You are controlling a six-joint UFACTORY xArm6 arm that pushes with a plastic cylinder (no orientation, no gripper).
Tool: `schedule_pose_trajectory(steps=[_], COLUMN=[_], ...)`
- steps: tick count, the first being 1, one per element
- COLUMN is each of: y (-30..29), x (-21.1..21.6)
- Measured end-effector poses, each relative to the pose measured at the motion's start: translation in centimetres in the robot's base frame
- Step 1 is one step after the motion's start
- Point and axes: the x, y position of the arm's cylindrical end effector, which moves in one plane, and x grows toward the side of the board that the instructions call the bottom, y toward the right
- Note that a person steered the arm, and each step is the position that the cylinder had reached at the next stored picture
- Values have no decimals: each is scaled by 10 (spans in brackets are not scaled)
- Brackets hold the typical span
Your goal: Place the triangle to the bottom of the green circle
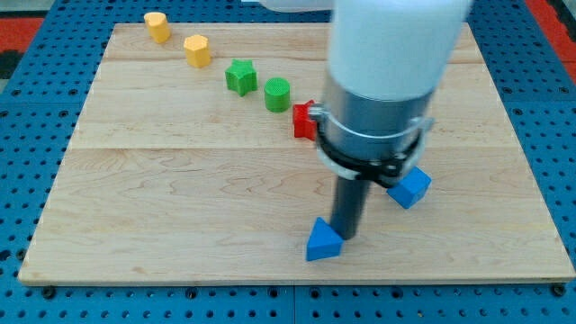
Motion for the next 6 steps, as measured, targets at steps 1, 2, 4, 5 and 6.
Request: schedule_pose_trajectory(steps=[1,2,4,5,6], y=[51,77,37,-35,2], x=[-4,7,34,29,7])
